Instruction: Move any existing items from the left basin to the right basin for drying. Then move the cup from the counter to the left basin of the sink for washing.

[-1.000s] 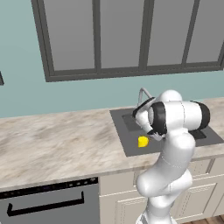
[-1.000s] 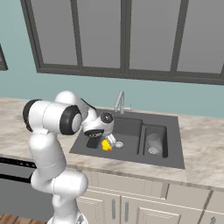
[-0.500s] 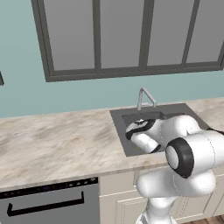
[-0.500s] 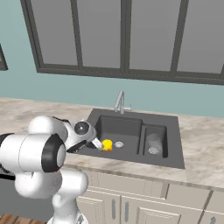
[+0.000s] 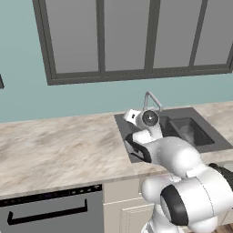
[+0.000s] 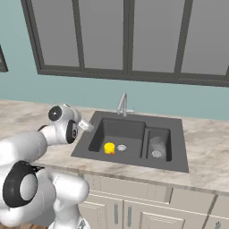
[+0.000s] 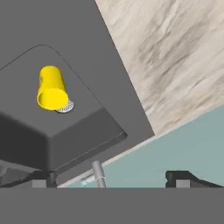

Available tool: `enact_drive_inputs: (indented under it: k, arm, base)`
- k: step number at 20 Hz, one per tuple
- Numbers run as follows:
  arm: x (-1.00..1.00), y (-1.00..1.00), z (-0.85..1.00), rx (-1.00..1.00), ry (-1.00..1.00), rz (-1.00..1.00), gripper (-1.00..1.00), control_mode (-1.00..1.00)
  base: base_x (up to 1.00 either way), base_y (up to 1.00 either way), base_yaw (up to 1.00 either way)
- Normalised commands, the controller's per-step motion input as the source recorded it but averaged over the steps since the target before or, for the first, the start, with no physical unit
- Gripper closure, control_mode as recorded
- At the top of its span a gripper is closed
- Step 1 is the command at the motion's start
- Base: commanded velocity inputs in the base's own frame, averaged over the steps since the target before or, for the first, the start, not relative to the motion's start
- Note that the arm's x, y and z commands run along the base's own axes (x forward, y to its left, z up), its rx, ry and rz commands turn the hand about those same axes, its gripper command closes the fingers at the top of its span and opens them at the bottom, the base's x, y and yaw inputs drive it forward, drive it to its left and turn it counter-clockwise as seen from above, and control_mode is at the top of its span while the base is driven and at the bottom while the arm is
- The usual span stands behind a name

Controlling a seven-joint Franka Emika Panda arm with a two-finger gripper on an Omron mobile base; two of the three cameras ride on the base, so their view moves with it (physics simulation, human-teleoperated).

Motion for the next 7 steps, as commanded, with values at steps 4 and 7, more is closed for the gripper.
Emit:
enact_drive_inputs:
  k: [4,7]
  arm:
    - [-0.09,0.39,1.00,-0.17,0.00,0.00,-1.00,-1.00]
    - [-0.27,0.37,1.00,-0.11,0.02,0.00,-1.00,-1.00]
  base:
    - [0.00,0.00,0.00]
    - [0.00,0.00,0.00]
